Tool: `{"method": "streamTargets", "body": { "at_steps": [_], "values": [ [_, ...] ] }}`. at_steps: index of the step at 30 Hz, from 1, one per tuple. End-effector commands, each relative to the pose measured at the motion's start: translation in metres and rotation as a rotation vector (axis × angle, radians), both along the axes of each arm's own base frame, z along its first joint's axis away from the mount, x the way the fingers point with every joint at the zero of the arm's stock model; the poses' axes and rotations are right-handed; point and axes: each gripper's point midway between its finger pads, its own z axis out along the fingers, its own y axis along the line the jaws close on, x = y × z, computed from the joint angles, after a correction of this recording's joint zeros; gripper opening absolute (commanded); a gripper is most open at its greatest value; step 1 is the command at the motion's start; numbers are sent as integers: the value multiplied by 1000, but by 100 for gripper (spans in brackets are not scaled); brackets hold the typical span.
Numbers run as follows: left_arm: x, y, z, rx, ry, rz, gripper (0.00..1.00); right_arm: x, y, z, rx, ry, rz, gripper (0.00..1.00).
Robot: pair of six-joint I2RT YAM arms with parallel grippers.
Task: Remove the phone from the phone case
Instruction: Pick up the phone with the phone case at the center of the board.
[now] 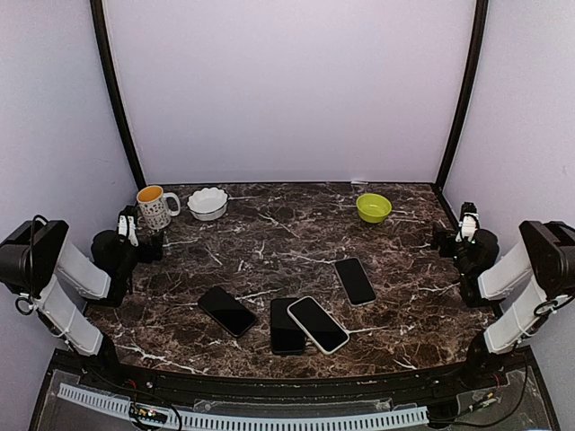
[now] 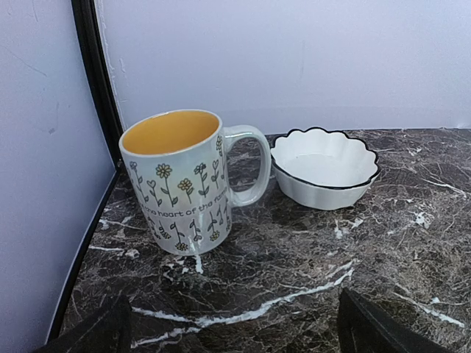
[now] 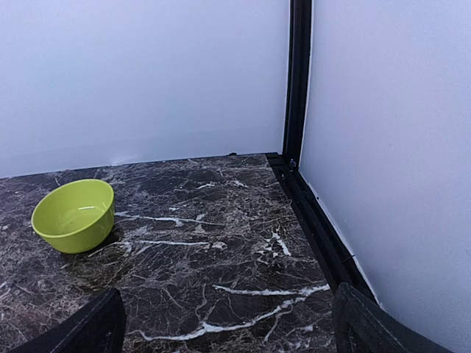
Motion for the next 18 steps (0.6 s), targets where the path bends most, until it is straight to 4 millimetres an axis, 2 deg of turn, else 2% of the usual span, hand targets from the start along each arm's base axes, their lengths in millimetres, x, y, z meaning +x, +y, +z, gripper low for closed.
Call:
{"method": "streamTargets", "body": {
  "at_steps": [1, 15, 18],
  "values": [
    [4, -2, 10, 8, -37, -10, 99, 3, -1, 11, 7, -44, -1, 99],
    [3, 0, 11, 9, -40, 0, 99, 3, -2, 11, 7, -42, -1, 99],
    [5, 3, 22, 4, -48, 20, 98, 2, -2, 13, 8, -51, -3, 99]
  ]
}}
